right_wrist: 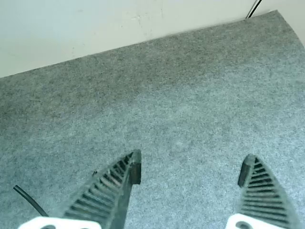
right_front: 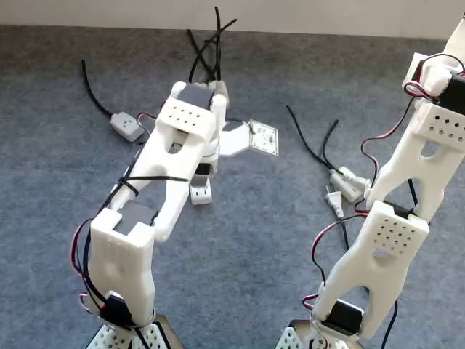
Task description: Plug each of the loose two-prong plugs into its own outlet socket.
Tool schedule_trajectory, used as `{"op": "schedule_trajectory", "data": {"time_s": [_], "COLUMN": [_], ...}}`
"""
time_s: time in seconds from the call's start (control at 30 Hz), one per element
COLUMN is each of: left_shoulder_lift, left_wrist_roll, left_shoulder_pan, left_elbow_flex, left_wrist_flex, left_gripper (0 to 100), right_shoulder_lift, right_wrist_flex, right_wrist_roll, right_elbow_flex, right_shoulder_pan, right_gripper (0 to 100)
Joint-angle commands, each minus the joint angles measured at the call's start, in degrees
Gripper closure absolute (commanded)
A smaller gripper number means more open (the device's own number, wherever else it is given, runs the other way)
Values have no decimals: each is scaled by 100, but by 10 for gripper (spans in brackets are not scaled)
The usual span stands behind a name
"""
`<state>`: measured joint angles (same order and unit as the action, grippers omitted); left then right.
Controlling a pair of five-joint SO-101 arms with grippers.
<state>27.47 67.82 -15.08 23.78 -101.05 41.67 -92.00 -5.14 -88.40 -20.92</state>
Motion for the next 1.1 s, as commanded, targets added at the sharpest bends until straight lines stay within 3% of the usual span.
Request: {"op": "schedule_trajectory", "data": {"time_s": [0.0, 0.87, 1.07], "left_shoulder_lift": [-57, -48, 725], "left_wrist_roll": [-18, 26, -9], "left_shoulder_pan": [-101, -171, -171], "left_elbow_flex": [-233, -338, -286], "left_wrist_flex": [-44, 158, 167], "left_gripper": [993, 993, 993], "right_shoulder_lift": [-409, -400, -400], "right_wrist_flex": [136, 136, 136], "right_wrist_roll": [-18, -18, -18], "right_elbow_flex": [-101, -101, -101], "right_shoulder_pan": [-40, -57, -57], "right_gripper": [676, 676, 676]}}
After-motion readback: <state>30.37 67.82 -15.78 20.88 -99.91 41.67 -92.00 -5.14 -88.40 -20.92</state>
